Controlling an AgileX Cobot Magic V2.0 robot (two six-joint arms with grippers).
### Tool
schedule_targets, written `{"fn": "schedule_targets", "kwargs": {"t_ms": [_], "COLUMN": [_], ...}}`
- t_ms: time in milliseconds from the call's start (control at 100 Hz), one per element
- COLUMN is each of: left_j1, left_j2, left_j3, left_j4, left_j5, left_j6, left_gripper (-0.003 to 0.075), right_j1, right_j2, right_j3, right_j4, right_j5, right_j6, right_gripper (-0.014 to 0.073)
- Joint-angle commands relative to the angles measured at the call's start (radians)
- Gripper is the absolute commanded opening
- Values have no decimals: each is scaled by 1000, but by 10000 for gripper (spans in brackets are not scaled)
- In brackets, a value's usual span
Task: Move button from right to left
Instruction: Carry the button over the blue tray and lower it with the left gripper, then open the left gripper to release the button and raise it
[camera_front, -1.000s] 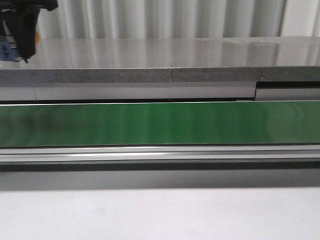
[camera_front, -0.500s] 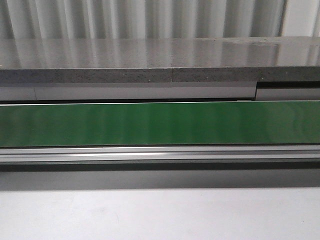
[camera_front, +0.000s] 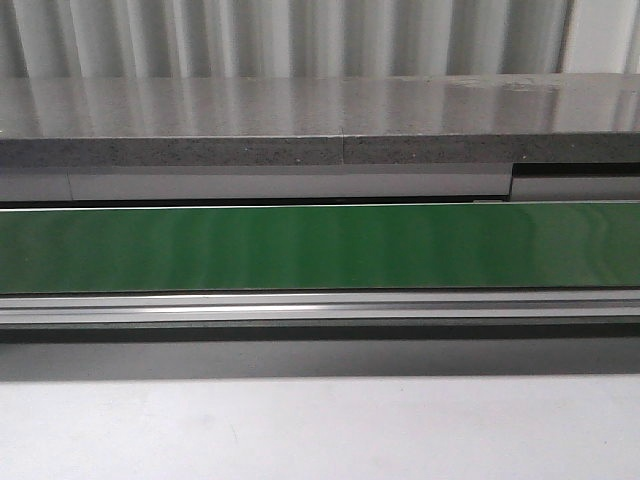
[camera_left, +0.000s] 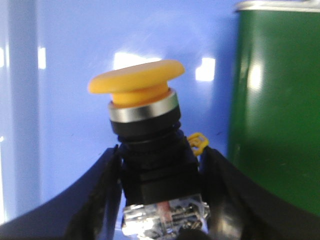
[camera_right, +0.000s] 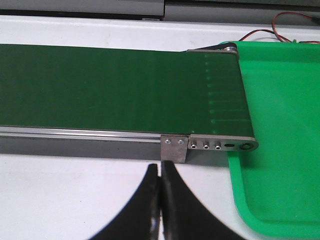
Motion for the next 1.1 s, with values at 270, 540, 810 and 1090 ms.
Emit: {"fn": "schedule_targets", "kwargs": {"t_ms": [270, 540, 810, 1090], "left_j1": [37, 37, 37, 37], "left_j2": [111, 195, 195, 143], "left_j3": [-19, -19, -24, -24], "left_j4": [55, 55, 59, 59], "left_j5": [-58, -49, -86, -131], "left_j6": [3, 3, 3, -30], "left_gripper": [96, 144, 599, 584], "right_j1": [2, 2, 2, 2], "right_j2": [7, 7, 7, 7], "right_j3": [-24, -24, -24, -24], "right_j4": [3, 3, 3, 3], "right_j5": [-74, -74, -74, -74], "right_j6": [-8, -8, -8, -8], "right_gripper": [-66, -66, -66, -66]}}
